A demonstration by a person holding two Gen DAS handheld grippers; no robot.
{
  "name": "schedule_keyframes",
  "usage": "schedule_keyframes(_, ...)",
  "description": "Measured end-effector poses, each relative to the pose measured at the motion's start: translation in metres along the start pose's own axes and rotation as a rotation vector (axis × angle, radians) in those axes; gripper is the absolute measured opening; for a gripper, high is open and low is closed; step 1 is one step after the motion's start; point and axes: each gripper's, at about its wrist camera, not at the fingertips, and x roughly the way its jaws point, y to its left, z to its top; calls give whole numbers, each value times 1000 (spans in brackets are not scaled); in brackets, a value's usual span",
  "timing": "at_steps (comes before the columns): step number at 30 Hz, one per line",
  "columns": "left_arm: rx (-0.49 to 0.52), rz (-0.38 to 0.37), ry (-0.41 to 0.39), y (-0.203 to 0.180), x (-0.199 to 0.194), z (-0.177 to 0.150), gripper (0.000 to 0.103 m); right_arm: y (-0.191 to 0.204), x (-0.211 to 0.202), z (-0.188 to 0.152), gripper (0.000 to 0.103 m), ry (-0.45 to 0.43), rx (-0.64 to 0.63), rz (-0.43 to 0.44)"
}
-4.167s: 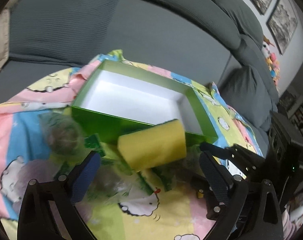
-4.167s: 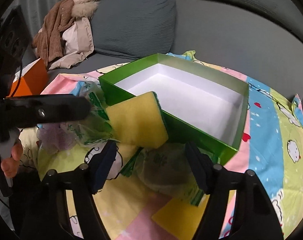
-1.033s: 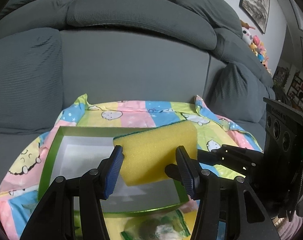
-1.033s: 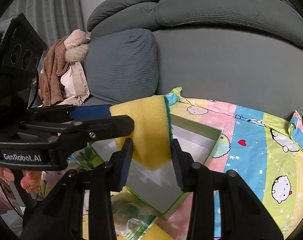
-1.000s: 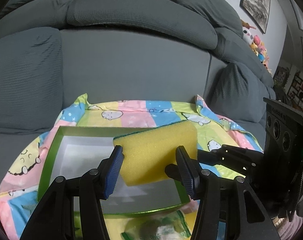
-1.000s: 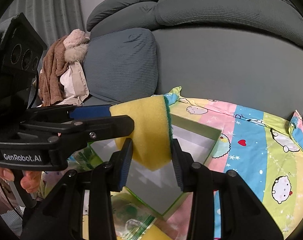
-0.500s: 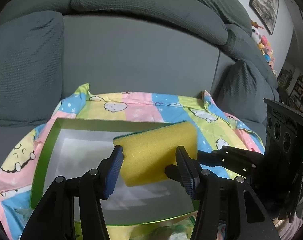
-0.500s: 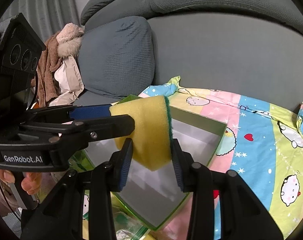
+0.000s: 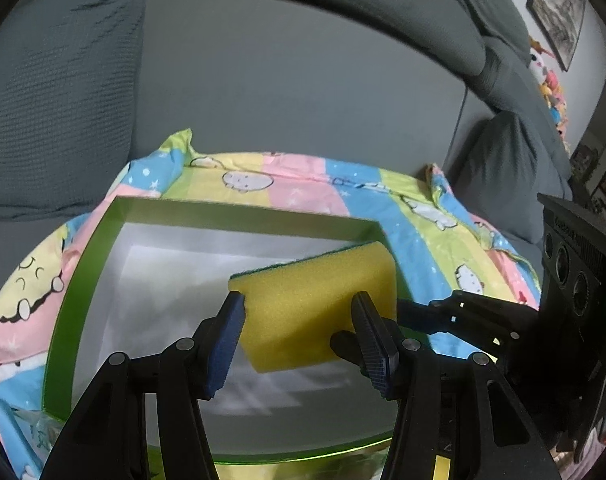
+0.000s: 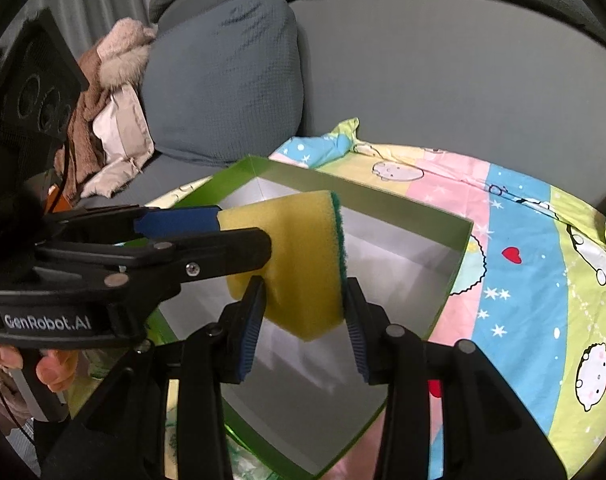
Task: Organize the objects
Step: 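Carry the yellow sponge over the green box and release it inside, then move the left gripper to the second yellow sponge and grasp it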
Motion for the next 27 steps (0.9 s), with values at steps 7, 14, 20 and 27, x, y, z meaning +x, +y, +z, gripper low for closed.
schedule_keyframes(7, 0, 12, 31, 5, 9, -5, 55, -1, 13, -5, 42, 38, 7, -21)
schedule_keyframes(14, 5, 71, 60, 5, 12, -8, 88, 2, 14, -4, 54, 46, 0, -52)
schedule_keyframes(20, -1, 128, 49, 8, -1, -6, 99, 2, -6, -5, 78, 22, -12, -89)
schedule_keyframes(27, 20, 179, 31, 4, -22, -10, 99, -2, -41, -13, 90, -21, 40, -105)
